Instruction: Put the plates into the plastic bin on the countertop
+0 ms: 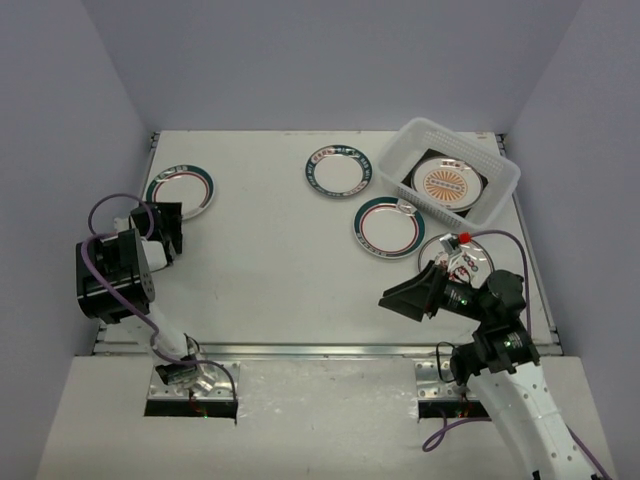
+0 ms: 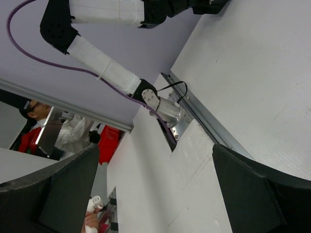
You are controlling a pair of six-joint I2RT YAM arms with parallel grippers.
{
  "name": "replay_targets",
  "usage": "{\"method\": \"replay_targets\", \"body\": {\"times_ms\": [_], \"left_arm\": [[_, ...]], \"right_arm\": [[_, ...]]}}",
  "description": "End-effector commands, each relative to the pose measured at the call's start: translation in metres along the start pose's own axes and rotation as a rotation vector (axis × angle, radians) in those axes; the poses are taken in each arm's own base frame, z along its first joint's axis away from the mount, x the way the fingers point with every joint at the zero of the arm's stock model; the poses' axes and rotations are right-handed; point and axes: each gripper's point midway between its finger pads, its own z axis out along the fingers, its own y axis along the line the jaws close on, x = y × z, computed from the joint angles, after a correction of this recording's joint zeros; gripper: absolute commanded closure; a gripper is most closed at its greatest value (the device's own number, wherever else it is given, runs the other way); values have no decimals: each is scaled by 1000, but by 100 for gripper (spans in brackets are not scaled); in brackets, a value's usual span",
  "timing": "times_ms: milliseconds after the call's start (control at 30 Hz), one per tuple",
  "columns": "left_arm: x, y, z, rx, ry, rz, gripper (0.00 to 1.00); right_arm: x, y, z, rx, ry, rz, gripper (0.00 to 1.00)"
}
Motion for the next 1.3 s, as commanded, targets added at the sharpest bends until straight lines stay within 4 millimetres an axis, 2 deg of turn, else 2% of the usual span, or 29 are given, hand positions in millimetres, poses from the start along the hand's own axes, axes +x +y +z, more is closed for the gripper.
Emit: {"method": "replay_targets", "body": {"times_ms": [0,67,133,167,267,300,367,533,633,700,767,867,900,1000,1133,1167,1267], "left_arm": [[4,19,19,-124,31,-26,8],[2,19,26,-161,28,-23,12],[-3,22,30,-205,12,-14,23],[-4,23,32,-217,6,-12,25],[-7,27,37,-253,-3,19,48],[-7,30,37,-265,-2,29,61],[-8,30,40,-269,-7,43,69],[-9,32,45,-257,3,74,100],[-5,20,42,-198,31,80,100],[7,3,32,-118,81,67,100],[26,-21,11,-27,123,51,100],[45,-57,-31,117,136,69,100],[63,-71,-54,173,162,108,100],[84,-91,-113,332,199,177,100],[106,-89,-163,457,314,281,100],[117,-89,-182,513,392,305,100],[139,-83,-213,598,536,411,100]], "right_arm": [[-2,-11,1,40,-23,-15,1],[-2,-13,2,46,-20,-13,1],[-5,-12,2,47,-32,-13,1],[-6,-13,3,50,-37,-12,1],[-10,-11,3,60,-45,-19,1],[-11,-11,3,65,-46,-23,1],[-13,-12,3,73,-51,-26,1],[-20,-12,3,98,-68,-44,1],[-21,-15,3,121,-71,-53,1],[-22,-18,4,129,-72,-53,1],[-25,-21,7,127,-70,-48,1],[-27,-23,12,112,-60,-33,1],[-28,-23,15,102,-49,-31,1],[-33,-30,23,115,-15,-6,1],[-40,-51,31,193,21,-2,1],[-41,-61,35,222,35,23,1],[-53,-80,42,285,21,22,1]]}}
